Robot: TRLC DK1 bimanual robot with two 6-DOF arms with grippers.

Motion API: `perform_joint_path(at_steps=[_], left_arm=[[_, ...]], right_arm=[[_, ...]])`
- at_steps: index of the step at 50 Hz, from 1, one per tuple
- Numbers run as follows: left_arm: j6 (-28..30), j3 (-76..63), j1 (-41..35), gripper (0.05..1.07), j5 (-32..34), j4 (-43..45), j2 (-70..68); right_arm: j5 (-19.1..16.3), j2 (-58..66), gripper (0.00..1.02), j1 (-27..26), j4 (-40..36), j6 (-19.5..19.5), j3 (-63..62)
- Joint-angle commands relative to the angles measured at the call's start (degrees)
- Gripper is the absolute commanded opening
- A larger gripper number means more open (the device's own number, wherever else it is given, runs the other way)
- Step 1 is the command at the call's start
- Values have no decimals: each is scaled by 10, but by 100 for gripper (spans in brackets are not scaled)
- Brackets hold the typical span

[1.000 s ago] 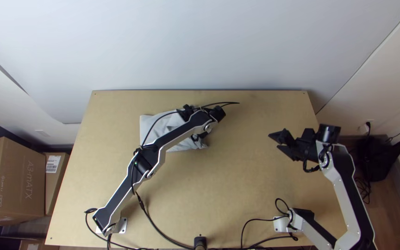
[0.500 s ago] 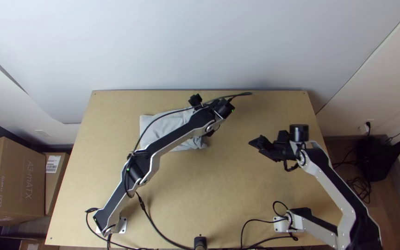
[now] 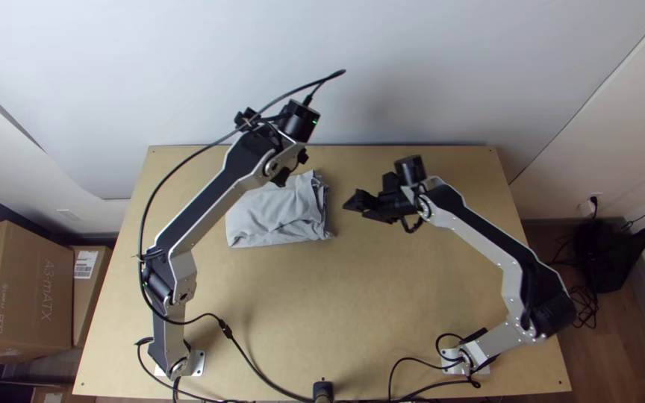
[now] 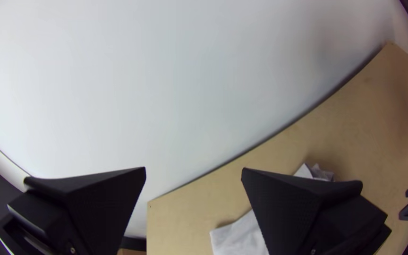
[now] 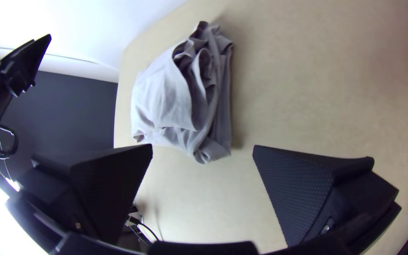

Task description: Fold the t-shirt

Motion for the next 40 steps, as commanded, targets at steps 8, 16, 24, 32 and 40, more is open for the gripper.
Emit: perform_joint_path(at_steps=[8,16,24,32,40], left_arm=[[-115,9,64,103,120,-138,-54],[-164,5,129,103,224,-223,-83],[-168,-61,214,103,332,-244,-145],[-162,-101,302,103,404,-267,-178],[-146,-151,363,103,425,-269,-202]], right_arm=[[0,118,98,57,-10,16,111],[0,168,98,76,-10,14,158],[0,203,98,88,-10,13,192],[0,227,97,95,-14,16,226],[1,257,97,106,-33,16,266]])
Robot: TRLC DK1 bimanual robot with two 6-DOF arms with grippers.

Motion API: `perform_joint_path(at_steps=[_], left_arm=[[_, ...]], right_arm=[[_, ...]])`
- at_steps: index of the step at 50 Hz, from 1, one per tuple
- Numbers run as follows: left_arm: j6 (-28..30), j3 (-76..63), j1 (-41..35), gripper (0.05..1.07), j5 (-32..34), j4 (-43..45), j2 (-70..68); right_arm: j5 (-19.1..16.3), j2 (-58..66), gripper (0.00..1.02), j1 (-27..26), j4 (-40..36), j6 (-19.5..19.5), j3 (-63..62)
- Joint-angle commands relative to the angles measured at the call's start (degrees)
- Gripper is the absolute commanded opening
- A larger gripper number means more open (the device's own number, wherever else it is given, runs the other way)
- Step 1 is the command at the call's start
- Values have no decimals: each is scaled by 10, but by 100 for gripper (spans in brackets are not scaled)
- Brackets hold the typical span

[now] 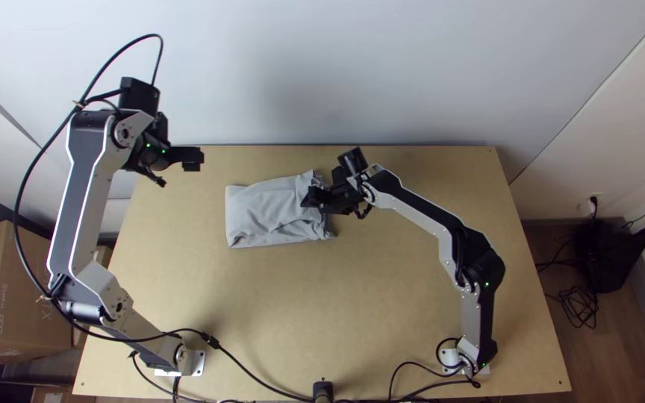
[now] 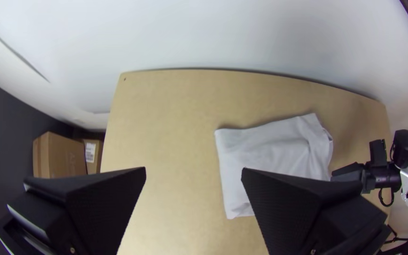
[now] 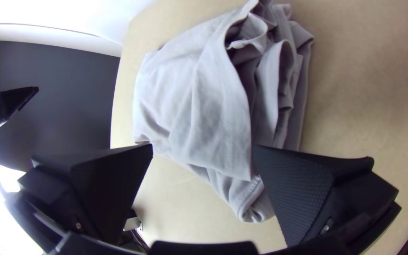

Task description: Fold the t-shirt

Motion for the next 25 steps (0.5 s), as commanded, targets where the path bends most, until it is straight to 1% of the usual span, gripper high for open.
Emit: perform_joint_path(at_steps=[1,7,10,13,17,18,20,25], left_arm=[[7,-36,32,103,19,-15,-21],[22,-65,65,103,40,-17,-39],[34,-78,84,103,53,-17,-47],[42,-87,104,103,61,-17,-54],[63,-106,136,103,89,-17,-65],[63,-111,142,103,89,-17,-67],[69,-120,152,103,89,-17,-70],[86,-145,179,103,97,-16,-83]], right_arm=[[1,32,97,12,-15,8,32],[4,53,95,16,-27,4,52],[14,59,95,18,-28,0,56],[14,65,95,19,-28,-1,59],[19,71,94,22,-35,-7,60],[19,72,90,22,-40,-10,61],[21,75,76,25,-51,-18,66],[31,71,30,29,-57,-29,67]])
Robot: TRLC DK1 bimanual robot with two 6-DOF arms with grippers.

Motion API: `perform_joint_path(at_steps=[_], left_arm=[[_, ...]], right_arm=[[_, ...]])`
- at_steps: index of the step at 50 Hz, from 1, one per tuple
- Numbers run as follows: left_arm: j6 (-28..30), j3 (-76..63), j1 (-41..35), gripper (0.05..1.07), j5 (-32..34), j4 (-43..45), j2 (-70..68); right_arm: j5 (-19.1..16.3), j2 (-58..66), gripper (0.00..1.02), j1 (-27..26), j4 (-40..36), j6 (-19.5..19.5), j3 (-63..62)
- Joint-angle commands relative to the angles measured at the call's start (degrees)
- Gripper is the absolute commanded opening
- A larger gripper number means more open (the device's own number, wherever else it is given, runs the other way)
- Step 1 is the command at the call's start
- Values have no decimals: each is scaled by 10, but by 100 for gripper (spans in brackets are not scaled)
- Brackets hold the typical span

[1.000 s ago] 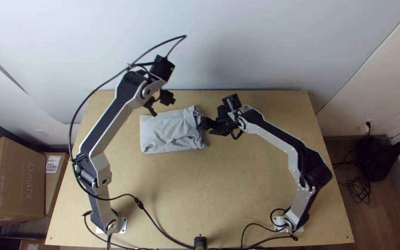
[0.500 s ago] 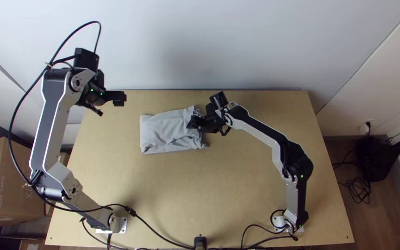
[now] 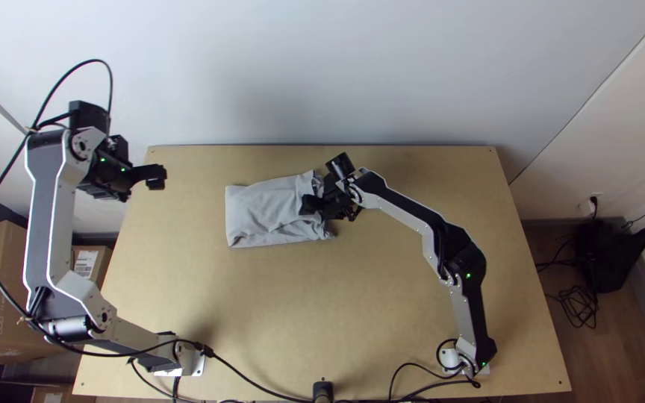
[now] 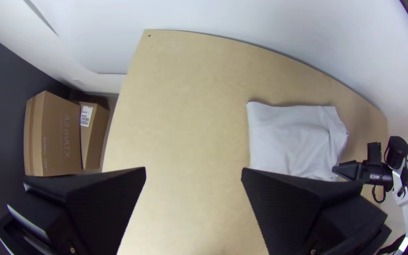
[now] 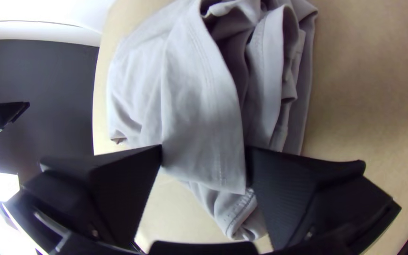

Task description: Fold the t-shirt

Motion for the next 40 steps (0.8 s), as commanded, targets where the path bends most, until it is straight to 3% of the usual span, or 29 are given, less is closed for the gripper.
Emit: perform_joint_path(at_steps=[1,3,32,33,35,39,40], left_arm=[[26,-32,27,103,16,-10,-27],[33,-39,33,103,16,-10,-33],[69,-104,94,103,21,19,-70],[69,-107,95,103,21,21,-71],[71,-109,96,103,21,23,-75],[78,-111,99,103,20,27,-78],[80,-111,101,103,20,27,-80]], right_arm=[[11,7,19,12,-10,-14,17],[18,1,2,12,-10,-16,14],[25,-173,4,30,-27,-26,-199],[29,-173,9,31,-26,-28,-206],[34,-173,29,32,-26,-30,-215],[37,-172,91,27,-27,-30,-221],[39,-172,98,25,-27,-30,-219]])
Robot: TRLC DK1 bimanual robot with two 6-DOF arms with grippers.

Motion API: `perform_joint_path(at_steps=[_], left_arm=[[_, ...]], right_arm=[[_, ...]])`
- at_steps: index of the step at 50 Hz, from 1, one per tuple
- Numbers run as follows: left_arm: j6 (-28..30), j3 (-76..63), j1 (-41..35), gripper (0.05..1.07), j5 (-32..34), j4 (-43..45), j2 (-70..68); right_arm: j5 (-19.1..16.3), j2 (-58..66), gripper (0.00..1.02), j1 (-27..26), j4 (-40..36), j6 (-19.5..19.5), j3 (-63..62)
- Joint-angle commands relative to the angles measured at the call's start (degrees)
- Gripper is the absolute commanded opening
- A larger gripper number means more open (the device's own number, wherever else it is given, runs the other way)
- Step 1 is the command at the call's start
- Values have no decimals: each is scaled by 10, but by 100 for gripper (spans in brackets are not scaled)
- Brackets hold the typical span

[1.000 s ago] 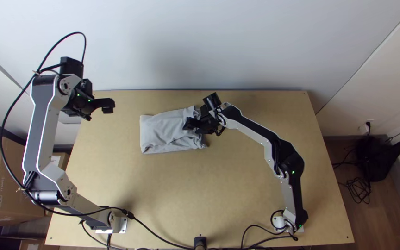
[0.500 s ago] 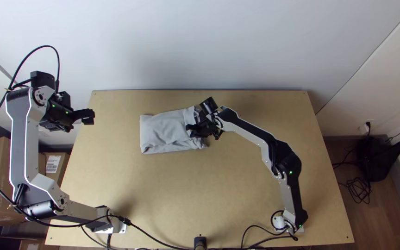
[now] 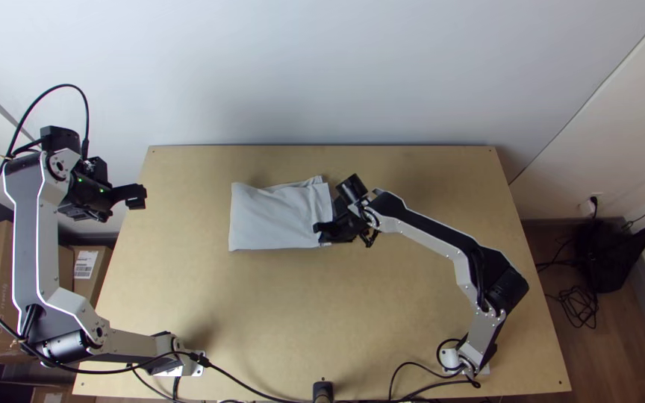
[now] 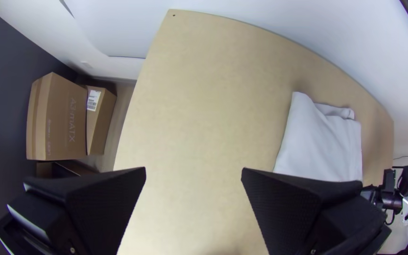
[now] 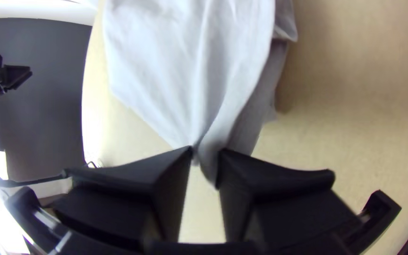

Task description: Fold the t-shirt

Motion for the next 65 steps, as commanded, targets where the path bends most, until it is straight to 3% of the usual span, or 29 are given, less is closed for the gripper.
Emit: perform_joint_path(at_steps=[1,21,39,58,63,65], left_arm=[[21,-12,12,103,7,7,-24],[39,-8,34,103,7,11,-27],[36,28,45,103,6,11,-15],[36,66,69,103,1,0,1],[35,67,69,103,-1,-1,2],[35,70,69,103,-1,-1,2]], right_arm=[[10,-4,99,-8,-5,-6,-11],[15,36,99,-88,5,-24,96],[-18,152,99,-97,6,-79,197],[-51,283,98,-90,5,-82,330],[-88,325,91,-89,-8,-78,368],[-98,337,76,-89,-14,-78,378]])
